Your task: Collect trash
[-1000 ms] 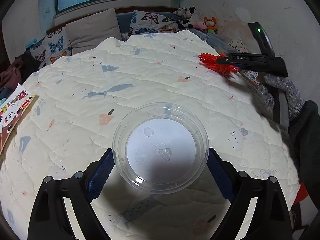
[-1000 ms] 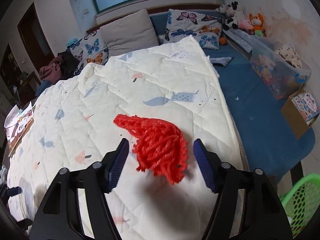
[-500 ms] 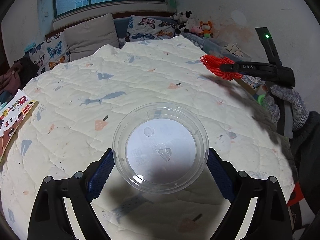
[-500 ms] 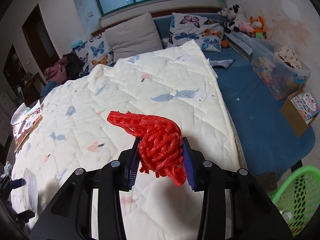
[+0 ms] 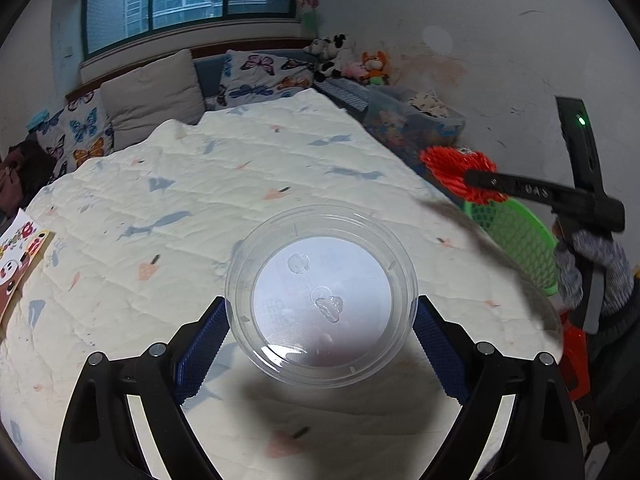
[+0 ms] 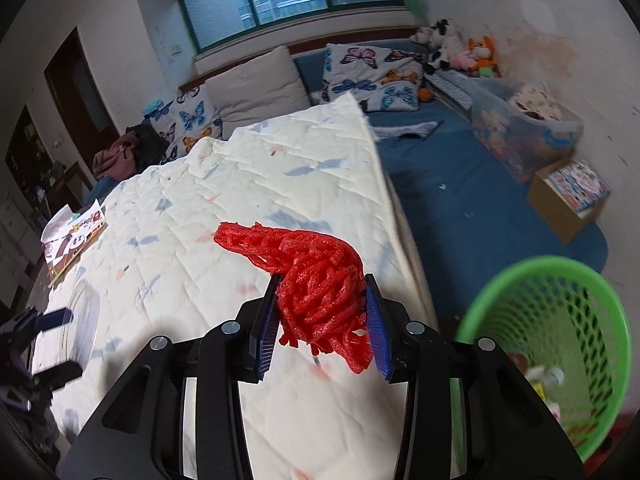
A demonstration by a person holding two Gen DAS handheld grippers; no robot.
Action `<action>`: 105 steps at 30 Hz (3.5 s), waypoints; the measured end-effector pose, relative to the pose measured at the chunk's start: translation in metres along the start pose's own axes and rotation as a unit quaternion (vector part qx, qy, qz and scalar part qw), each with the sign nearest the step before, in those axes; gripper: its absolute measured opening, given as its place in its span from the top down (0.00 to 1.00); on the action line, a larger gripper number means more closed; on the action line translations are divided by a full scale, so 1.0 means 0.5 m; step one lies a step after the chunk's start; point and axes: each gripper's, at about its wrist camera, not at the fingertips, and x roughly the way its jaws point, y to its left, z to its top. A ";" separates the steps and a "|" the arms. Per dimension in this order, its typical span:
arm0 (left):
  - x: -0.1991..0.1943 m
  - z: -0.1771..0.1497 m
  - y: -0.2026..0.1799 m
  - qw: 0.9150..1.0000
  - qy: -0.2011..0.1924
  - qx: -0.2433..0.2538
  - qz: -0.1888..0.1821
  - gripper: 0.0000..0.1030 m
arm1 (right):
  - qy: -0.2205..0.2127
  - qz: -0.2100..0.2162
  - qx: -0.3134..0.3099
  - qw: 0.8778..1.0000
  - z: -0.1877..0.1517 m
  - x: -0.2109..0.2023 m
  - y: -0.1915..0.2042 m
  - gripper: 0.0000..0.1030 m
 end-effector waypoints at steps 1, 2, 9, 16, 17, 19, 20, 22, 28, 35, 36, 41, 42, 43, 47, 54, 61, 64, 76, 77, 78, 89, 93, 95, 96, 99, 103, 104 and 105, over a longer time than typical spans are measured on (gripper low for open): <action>-0.001 0.000 -0.009 1.000 0.000 0.001 -0.004 0.15 | -0.002 -0.006 -0.001 1.000 -0.009 -0.012 -0.007 0.61; 0.000 0.001 -0.018 1.000 0.000 0.004 -0.007 0.15 | -0.004 -0.012 0.001 1.000 -0.021 -0.026 -0.016 0.61; 0.010 0.013 -0.097 0.999 0.003 0.030 -0.029 0.15 | -0.005 -0.047 0.021 0.999 -0.089 -0.095 -0.084 0.61; 0.018 0.028 -0.169 0.998 0.002 0.051 -0.045 0.15 | -0.007 -0.076 0.052 0.996 -0.134 -0.144 -0.160 0.60; 0.021 0.031 -0.180 0.997 0.002 0.055 -0.046 0.15 | -0.007 -0.081 0.056 0.995 -0.139 -0.150 -0.171 0.60; 0.028 0.036 -0.194 0.997 0.005 0.057 -0.050 0.15 | -0.007 -0.092 0.062 0.994 -0.147 -0.160 -0.192 0.59; 0.031 0.038 -0.201 0.997 0.007 0.058 -0.053 0.15 | -0.008 -0.096 0.068 0.993 -0.152 -0.166 -0.205 0.59; 0.037 0.043 -0.217 0.996 0.008 0.061 -0.057 0.15 | -0.010 -0.104 0.077 0.992 -0.158 -0.176 -0.226 0.59; 0.056 0.061 -0.255 0.995 0.015 0.065 -0.069 0.15 | -0.014 -0.123 0.101 0.987 -0.164 -0.196 -0.282 0.55; 0.076 0.080 -0.302 0.994 0.020 0.081 -0.076 0.15 | -0.015 -0.137 0.120 0.983 -0.171 -0.200 -0.321 0.44; 0.079 0.083 -0.310 0.993 0.020 0.085 -0.077 0.15 | -0.016 -0.137 0.121 0.983 -0.171 -0.202 -0.323 0.43; 0.096 0.096 -0.347 0.991 0.026 0.094 -0.086 0.15 | -0.023 -0.138 0.131 0.981 -0.179 -0.217 -0.338 0.39; 0.101 0.099 -0.352 0.991 0.028 0.095 -0.087 0.15 | -0.024 -0.137 0.134 0.981 -0.179 -0.221 -0.342 0.38; 0.108 0.103 -0.362 0.991 0.030 0.097 -0.089 0.15 | -0.025 -0.137 0.135 0.981 -0.179 -0.224 -0.344 0.38; 0.136 0.112 -0.394 0.989 0.041 0.105 -0.095 0.15 | -0.034 -0.138 0.137 0.980 -0.187 -0.247 -0.351 0.36; 0.187 0.118 -0.459 0.985 0.059 0.124 -0.102 0.15 | -0.049 -0.143 0.139 0.979 -0.198 -0.284 -0.364 0.34; 0.245 0.122 -0.518 0.981 0.081 0.140 -0.106 0.15 | -0.056 -0.145 0.144 0.977 -0.216 -0.305 -0.374 0.34; 0.266 0.125 -0.543 0.979 0.088 0.147 -0.107 0.14 | -0.059 -0.145 0.147 0.977 -0.222 -0.310 -0.377 0.33; 0.336 0.129 -0.616 0.973 0.120 0.153 -0.124 0.14 | -0.070 -0.148 0.162 0.973 -0.236 -0.332 -0.401 0.33; 0.340 0.129 -0.620 0.973 0.122 0.154 -0.124 0.14 | -0.071 -0.148 0.164 0.973 -0.237 -0.334 -0.402 0.33; 0.343 0.128 -0.624 0.972 0.124 0.154 -0.123 0.14 | -0.071 -0.148 0.165 0.972 -0.239 -0.336 -0.402 0.33; 0.344 0.128 -0.622 0.972 0.122 0.141 -0.142 0.12 | -0.075 -0.145 0.171 0.972 -0.249 -0.343 -0.397 0.33; 0.325 0.130 -0.612 0.974 0.112 0.137 -0.141 0.11 | -0.077 -0.141 0.169 0.973 -0.249 -0.346 -0.390 0.33; 0.311 0.132 -0.604 0.976 0.105 0.133 -0.140 0.11 | -0.077 -0.140 0.165 0.973 -0.247 -0.347 -0.382 0.33; 0.301 0.133 -0.597 0.976 0.100 0.130 -0.140 0.11 | -0.077 -0.138 0.165 0.974 -0.248 -0.347 -0.379 0.33; 0.273 0.132 -0.579 0.979 0.088 0.125 -0.136 0.11 | -0.079 -0.128 0.162 0.975 -0.246 -0.348 -0.361 0.33; 0.233 0.129 -0.552 0.982 0.067 0.127 -0.125 0.11 | -0.081 -0.117 0.155 0.978 -0.242 -0.345 -0.336 0.31; 0.223 0.126 -0.543 0.983 0.061 0.126 -0.121 0.11 | -0.081 -0.116 0.153 0.978 -0.241 -0.343 -0.331 0.31; 0.211 0.123 -0.532 0.983 0.055 0.127 -0.117 0.11 | -0.081 -0.114 0.150 0.979 -0.239 -0.341 -0.322 0.31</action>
